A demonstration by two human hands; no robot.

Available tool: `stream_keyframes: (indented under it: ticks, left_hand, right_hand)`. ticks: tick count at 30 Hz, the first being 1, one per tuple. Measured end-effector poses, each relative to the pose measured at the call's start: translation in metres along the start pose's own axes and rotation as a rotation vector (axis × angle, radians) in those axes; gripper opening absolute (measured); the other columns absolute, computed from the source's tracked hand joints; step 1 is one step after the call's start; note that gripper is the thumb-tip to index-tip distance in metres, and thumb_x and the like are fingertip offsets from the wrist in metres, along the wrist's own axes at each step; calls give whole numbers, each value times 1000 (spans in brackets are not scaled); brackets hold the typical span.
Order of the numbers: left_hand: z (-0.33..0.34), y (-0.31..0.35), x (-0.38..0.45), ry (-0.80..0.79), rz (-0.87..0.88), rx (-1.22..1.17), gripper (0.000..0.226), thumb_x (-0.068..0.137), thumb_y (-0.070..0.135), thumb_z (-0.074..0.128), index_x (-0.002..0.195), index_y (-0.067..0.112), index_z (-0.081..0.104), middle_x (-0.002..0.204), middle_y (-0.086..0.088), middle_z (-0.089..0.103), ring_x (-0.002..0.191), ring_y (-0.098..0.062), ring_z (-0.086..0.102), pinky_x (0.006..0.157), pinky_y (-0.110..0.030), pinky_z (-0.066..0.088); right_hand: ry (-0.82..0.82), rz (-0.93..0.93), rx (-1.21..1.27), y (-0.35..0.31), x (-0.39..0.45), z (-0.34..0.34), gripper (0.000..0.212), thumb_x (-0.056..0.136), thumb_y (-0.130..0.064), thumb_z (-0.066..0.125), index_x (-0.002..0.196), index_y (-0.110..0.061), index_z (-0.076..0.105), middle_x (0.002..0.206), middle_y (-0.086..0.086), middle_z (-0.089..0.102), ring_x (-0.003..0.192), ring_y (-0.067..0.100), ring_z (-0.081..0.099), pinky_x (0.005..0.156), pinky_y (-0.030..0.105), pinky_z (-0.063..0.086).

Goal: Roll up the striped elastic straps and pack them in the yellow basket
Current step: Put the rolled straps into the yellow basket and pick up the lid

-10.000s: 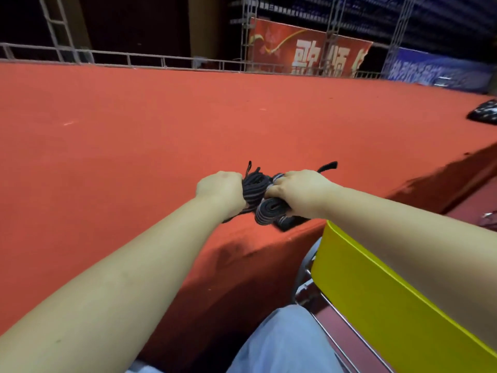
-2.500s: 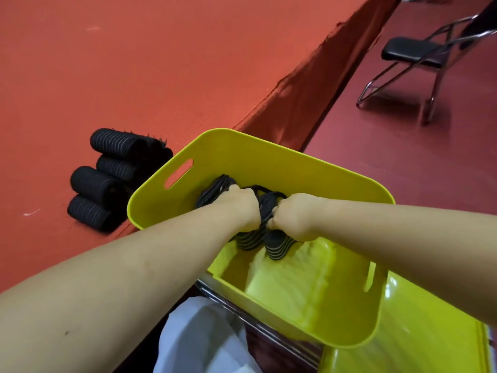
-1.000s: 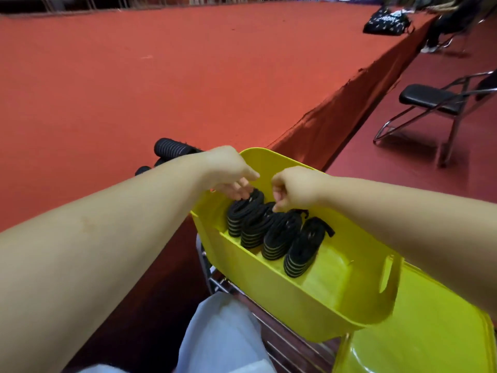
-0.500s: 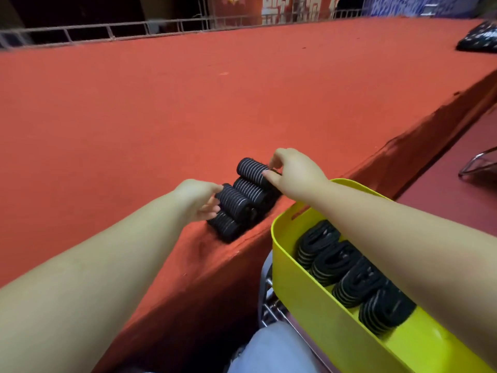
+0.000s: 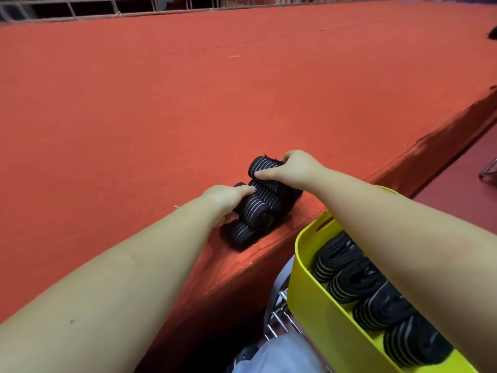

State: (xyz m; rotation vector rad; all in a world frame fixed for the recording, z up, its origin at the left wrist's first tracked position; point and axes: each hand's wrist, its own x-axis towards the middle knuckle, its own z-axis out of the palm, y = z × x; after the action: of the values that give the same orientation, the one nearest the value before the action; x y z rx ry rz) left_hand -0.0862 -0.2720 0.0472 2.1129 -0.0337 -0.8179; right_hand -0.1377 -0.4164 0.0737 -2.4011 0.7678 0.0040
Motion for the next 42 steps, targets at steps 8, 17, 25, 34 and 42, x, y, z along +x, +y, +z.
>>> stream_keyframes:
  ticks: [8,17,25,34,42]
  left_hand:
    - [0,-5,-14,148,85,13,51,76,55,54,88,6,63,79,-9,65,72,-27,59,62,-30,41]
    - [-6,6,-55,145,522,-295,46,70,27,77,109,10,61,97,0,69,86,-10,65,68,-19,47]
    - [21,32,-103,-60,765,-145,28,72,15,79,94,15,63,82,7,66,60,7,60,52,-7,42]
    - [75,37,-115,-312,729,559,40,70,24,81,101,19,57,89,-4,65,67,-18,61,62,-31,53]
    - [106,30,-102,-398,745,1223,39,75,28,72,110,26,55,93,5,53,85,-15,51,73,-26,43]
  right_hand:
    - [154,-130,23,-10,-28,15,44,75,-49,69,98,-19,48,95,-2,56,91,22,56,76,33,45]
    - [110,-310,497,4,-75,-15,37,79,-19,74,113,-16,62,109,0,68,100,15,64,93,32,49]
    - [82,-316,461,61,-120,-68,35,69,-20,83,95,-19,60,97,-1,67,89,13,62,82,30,48]
    - [-155,-175,169,124,-156,-69,42,70,-26,82,99,-17,53,80,-2,61,63,13,59,58,25,47]
    - [-377,-144,34,142,-147,-35,31,76,-21,76,98,-16,54,89,7,66,64,17,63,57,26,53]
